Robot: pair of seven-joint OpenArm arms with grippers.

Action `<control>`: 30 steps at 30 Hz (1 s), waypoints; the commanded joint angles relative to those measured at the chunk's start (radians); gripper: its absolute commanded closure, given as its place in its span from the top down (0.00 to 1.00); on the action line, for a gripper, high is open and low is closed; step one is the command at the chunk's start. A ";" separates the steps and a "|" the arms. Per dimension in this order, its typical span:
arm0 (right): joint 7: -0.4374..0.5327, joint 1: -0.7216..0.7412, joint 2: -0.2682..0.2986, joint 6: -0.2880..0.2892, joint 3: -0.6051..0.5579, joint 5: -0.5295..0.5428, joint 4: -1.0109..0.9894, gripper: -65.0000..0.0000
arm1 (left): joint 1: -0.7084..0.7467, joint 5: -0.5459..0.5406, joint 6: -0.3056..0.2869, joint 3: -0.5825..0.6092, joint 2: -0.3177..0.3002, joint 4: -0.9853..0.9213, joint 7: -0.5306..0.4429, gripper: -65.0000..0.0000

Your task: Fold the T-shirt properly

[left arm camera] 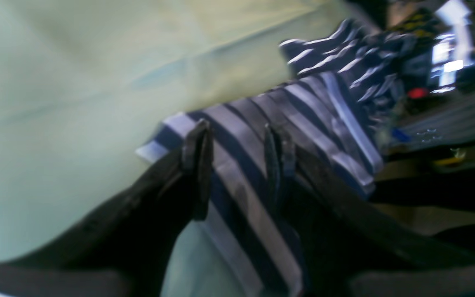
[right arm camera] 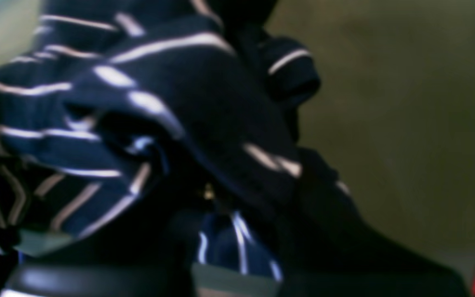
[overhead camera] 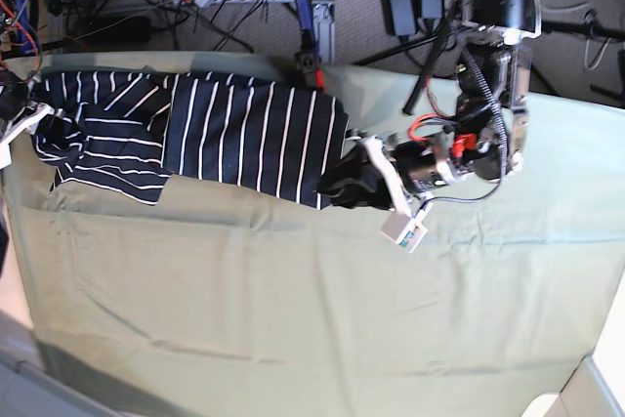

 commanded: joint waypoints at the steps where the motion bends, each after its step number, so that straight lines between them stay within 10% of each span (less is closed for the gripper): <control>1: 0.017 0.013 0.023 0.039 0.007 0.028 0.059 0.00 | -0.010 -0.012 -0.018 -0.008 -0.021 0.019 -0.012 0.37; 8: -0.001 0.013 -0.048 0.039 -0.003 0.043 0.371 0.00 | 0.098 0.045 -0.018 -0.013 -0.136 0.019 -0.026 0.37; 21: 0.000 0.010 -0.323 0.039 -0.370 -0.086 0.568 0.00 | 0.208 0.088 -0.018 -0.013 -0.132 0.015 -0.088 0.37; 30: 0.032 0.009 -0.412 0.039 -0.575 -0.243 0.546 0.00 | 0.208 0.087 -0.018 -0.013 -0.132 0.015 -0.092 0.37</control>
